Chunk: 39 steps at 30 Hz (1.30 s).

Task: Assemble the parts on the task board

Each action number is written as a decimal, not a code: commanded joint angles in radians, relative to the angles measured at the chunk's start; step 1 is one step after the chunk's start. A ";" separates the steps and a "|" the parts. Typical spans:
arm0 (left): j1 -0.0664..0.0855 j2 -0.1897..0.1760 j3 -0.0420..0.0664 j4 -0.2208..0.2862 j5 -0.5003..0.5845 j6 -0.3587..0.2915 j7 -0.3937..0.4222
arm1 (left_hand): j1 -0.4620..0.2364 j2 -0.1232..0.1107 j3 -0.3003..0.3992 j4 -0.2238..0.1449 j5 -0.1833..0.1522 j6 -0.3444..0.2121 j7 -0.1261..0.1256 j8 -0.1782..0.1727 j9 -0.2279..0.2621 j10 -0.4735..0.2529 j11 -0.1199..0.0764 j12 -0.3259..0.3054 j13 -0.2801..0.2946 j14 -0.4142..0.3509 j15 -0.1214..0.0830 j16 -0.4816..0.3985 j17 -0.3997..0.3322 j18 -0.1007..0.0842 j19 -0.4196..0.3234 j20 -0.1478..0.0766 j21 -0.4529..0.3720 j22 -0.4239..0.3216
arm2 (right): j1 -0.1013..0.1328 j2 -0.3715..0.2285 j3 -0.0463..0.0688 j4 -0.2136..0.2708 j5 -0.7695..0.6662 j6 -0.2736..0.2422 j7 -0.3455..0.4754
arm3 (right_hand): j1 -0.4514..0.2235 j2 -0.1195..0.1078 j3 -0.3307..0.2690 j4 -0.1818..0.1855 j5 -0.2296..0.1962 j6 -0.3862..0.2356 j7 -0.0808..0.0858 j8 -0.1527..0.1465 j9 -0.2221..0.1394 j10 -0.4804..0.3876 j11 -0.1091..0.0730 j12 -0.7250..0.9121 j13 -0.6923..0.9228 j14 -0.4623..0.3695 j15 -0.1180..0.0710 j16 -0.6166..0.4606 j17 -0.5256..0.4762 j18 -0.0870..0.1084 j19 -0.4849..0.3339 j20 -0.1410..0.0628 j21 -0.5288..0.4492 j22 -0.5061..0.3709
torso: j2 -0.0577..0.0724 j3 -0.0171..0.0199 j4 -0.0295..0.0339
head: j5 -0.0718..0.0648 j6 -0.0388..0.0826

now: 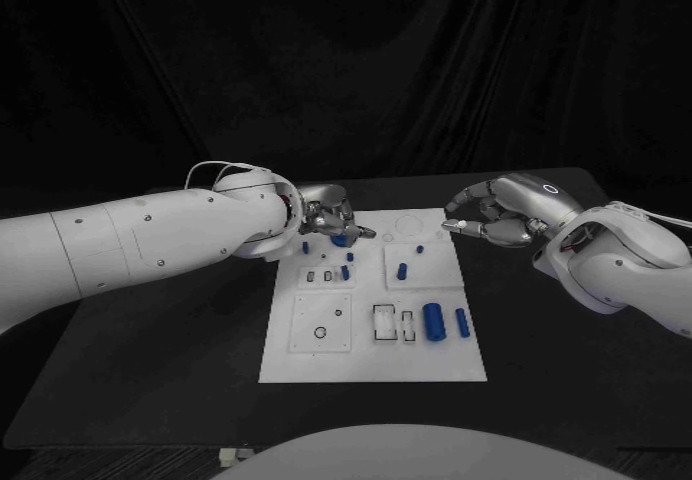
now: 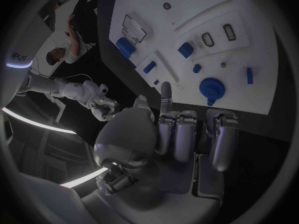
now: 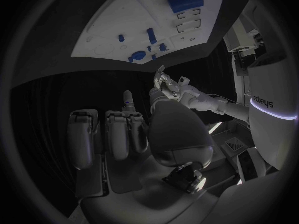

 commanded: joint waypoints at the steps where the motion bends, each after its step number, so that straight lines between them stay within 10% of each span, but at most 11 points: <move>1: -0.001 0.010 0.001 -0.007 -0.020 0.100 -0.096 | 0.009 -0.008 0.015 0.003 -0.018 0.005 0.012 -0.067 -0.024 0.103 0.001 0.002 0.260 0.106 0.000 0.003 0.263 -0.006 0.105 -0.005 0.003 0.263 | -0.005 -0.001 0.001 -0.001 0.001 0.029 -0.027 | 0.018 0.000 -0.001 -0.008 0.015 0.006 0.001 -0.006 -0.002 0.105 0.006 0.003 0.263 0.102 0.008 0.000 0.252 -0.012 0.096 0.007 -0.001 0.257 | 0.000 -0.0009 0.0005 | 0.000 -0.007; 7: -0.001 0.021 0.001 -0.020 -0.021 0.146 -0.100 | 0.014 -0.024 0.053 -0.005 -0.063 -0.058 0.071 -0.277 -0.144 0.103 0.051 0.002 0.260 0.106 0.044 0.003 0.263 -0.005 0.101 0.032 0.001 0.259 | -0.009 0.000 0.001 -0.007 0.001 0.039 -0.035 | 0.043 0.002 0.004 -0.015 0.047 0.006 0.001 -0.011 -0.006 0.105 0.007 0.003 0.263 0.102 0.008 -0.001 0.250 -0.011 0.096 0.008 -0.001 0.257 | -0.002 -0.0018 0.0001 | -0.003 -0.015; 14: -0.001 0.027 0.001 -0.029 -0.021 0.155 -0.068 | 0.020 -0.037 0.084 -0.029 -0.146 -0.126 0.074 -0.376 -0.215 0.103 0.045 0.002 0.260 0.106 0.044 0.003 0.263 0.000 0.085 0.041 -0.006 0.245 | -0.012 0.004 0.001 -0.014 0.001 0.052 -0.045 | 0.062 0.003 0.008 -0.023 0.063 0.005 0.001 -0.015 -0.009 0.105 0.007 0.003 0.263 0.102 0.008 -0.002 0.249 -0.011 0.095 0.008 -0.002 0.256 | -0.003 -0.0016 -0.0007 | 0.000 -0.021; 17: -0.001 0.030 0.001 -0.032 -0.021 0.157 -0.065 | 0.002 -0.040 0.092 -0.026 -0.146 -0.024 0.078 -0.337 -0.206 0.103 0.060 0.002 0.260 0.106 0.056 0.003 0.263 0.000 0.085 0.047 -0.006 0.246 | -0.014 0.005 0.001 -0.016 0.001 0.057 -0.048 | 0.068 0.004 0.009 -0.025 0.069 0.006 0.001 -0.015 -0.010 0.105 0.007 0.003 0.263 0.101 0.008 -0.002 0.248 -0.011 0.095 0.008 -0.002 0.256 | -0.003 -0.0013 0.0000 | -0.003 -0.021; 21: -0.001 0.031 0.001 -0.034 -0.021 0.167 -0.077 | -0.015 -0.045 0.101 -0.021 -0.138 0.145 0.021 -0.251 -0.153 0.103 0.017 0.002 0.260 0.106 0.026 0.003 0.263 -0.003 0.094 0.028 -0.002 0.253 | -0.016 0.005 0.001 -0.018 0.001 0.065 -0.051 | 0.083 0.006 0.014 -0.030 0.108 0.000 -0.002 -0.022 -0.014 0.105 0.004 0.003 0.263 0.102 0.006 -0.002 0.249 -0.011 0.096 0.007 -0.001 0.257 | -0.003 -0.0014 -0.0004 | -0.004 -0.021; 24: -0.001 0.032 0.001 -0.035 -0.021 0.187 -0.107 | -0.025 -0.047 0.110 -0.016 -0.130 0.170 0.002 -0.226 -0.113 0.103 -0.005 0.002 0.260 0.106 0.003 0.003 0.263 -0.004 0.098 0.002 0.000 0.257 | -0.017 0.004 0.001 -0.019 0.001 0.069 -0.052 | 0.085 0.005 0.015 -0.031 0.114 -0.005 -0.003 -0.026 -0.016 0.105 0.004 0.003 0.263 0.102 0.006 -0.001 0.250 -0.011 0.096 0.006 -0.001 0.257 | -0.004 -0.0010 -0.0006 | -0.001 -0.021; 27: -0.002 0.033 0.001 -0.036 -0.021 0.200 -0.143 | -0.036 -0.051 0.118 -0.010 -0.128 0.176 -0.014 -0.190 -0.053 0.103 -0.019 0.002 0.260 0.106 -0.013 0.003 0.263 -0.004 0.100 -0.014 0.001 0.259 | -0.019 0.005 0.001 -0.021 0.006 0.070 -0.050 | 0.085 0.005 0.014 -0.031 0.115 -0.007 -0.003 -0.027 -0.017 0.105 0.004 0.003 0.263 0.102 0.006 -0.001 0.250 -0.012 0.096 0.006 -0.001 0.257 | -0.004 -0.0016 -0.0007 | -0.001 -0.021; 33: -0.004 0.038 0.001 -0.042 -0.021 0.214 -0.211 | -0.059 -0.061 0.148 0.000 -0.130 0.108 -0.036 -0.032 0.220 0.103 -0.041 0.002 0.260 0.106 -0.037 0.003 0.263 -0.004 0.100 -0.039 0.000 0.259 | -0.022 0.009 0.001 -0.027 0.013 0.075 -0.049 | 0.089 0.006 0.016 -0.031 0.124 -0.012 -0.003 -0.030 -0.019 0.105 0.003 0.003 0.263 0.102 0.005 -0.001 0.251 -0.012 0.096 0.006 0.000 0.257 | -0.005 -0.0033 -0.0012 | -0.002 -0.021; 39: -0.005 0.050 0.001 -0.057 -0.021 0.250 -0.249 | -0.058 -0.058 0.173 -0.002 -0.108 0.059 -0.035 -0.009 0.314 0.103 -0.043 0.002 0.260 0.106 -0.039 0.003 0.263 -0.001 0.090 -0.043 -0.006 0.250 | -0.024 0.012 0.001 -0.030 0.015 0.077 -0.047 | 0.089 0.006 0.016 -0.031 0.125 -0.012 -0.004 -0.031 -0.019 0.105 0.003 0.003 0.263 0.102 0.005 -0.001 0.250 -0.012 0.097 0.006 0.000 0.257 | -0.005 -0.0032 -0.0004 | 0.002 -0.021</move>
